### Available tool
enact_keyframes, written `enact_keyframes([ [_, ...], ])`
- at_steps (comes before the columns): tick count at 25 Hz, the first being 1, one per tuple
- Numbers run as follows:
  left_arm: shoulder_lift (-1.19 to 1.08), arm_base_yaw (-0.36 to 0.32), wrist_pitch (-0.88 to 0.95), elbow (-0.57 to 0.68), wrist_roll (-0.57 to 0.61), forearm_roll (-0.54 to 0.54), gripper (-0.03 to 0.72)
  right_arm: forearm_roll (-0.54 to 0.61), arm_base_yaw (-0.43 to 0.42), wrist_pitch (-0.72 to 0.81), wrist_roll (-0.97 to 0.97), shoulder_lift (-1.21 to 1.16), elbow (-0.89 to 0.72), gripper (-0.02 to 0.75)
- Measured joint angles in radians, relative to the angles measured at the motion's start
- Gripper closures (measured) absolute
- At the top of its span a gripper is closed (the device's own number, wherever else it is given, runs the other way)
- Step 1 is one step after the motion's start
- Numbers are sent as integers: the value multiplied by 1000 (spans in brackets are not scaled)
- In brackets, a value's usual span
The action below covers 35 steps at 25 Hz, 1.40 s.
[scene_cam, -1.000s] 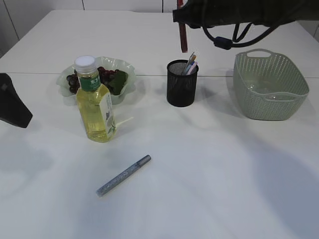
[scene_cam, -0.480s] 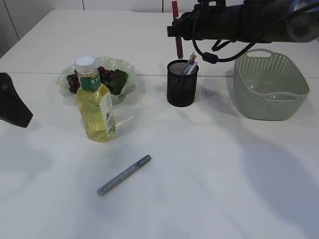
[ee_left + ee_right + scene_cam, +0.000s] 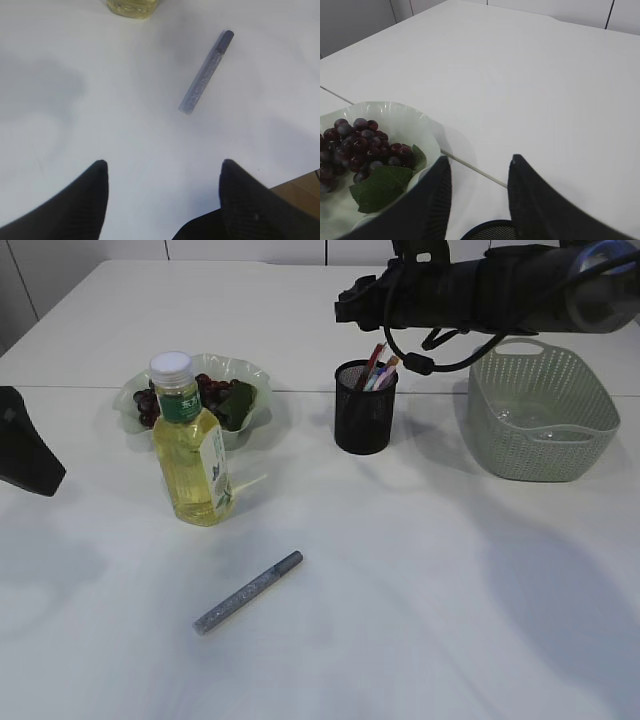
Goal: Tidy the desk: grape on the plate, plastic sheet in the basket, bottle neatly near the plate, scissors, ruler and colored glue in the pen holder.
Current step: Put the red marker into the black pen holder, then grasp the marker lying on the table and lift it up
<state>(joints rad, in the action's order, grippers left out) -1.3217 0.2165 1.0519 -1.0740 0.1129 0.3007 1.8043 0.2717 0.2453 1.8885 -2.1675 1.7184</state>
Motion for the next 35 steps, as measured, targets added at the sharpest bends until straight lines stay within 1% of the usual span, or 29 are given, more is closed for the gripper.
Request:
enact_keyframes([
  [2,0,0,0,0,0,0,183,0,0,-7,-12,0,0,416],
  [5,0,0,0,0,0,0,183,0,0,-46,-80,26,-5,415],
  [9,0,0,0,0,0,0,183,0,0,-55,-157,142,-43,415],
  [14,0,0,0,0,0,0,183,0,0,-55,-180,273,-126,415],
  [16,0,0,0,0,0,0,183,0,0,-42,-193,295,-159,415],
  [19,0,0,0,0,0,0,183,-10,0,27,-254,311,-208,415],
  [22,0,0,0,0,0,0,183,-87,0,83,-410,317,-243,415],
  [24,0,0,0,0,0,0,183,-213,0,106,-560,326,-266,415],
  [26,0,0,2,0,0,0,183,-376,0,154,-740,334,-285,415],
  [30,0,0,9,0,0,0,183,-794,0,323,-1171,358,-289,415],
  [32,0,0,13,0,0,0,183,-1003,0,433,-1402,375,-289,415],
  [34,0,0,25,0,0,0,184,-1219,0,521,-1575,394,-289,415],
  [35,0,0,33,0,0,0,184,-1309,0,564,-1642,403,-289,414],
])
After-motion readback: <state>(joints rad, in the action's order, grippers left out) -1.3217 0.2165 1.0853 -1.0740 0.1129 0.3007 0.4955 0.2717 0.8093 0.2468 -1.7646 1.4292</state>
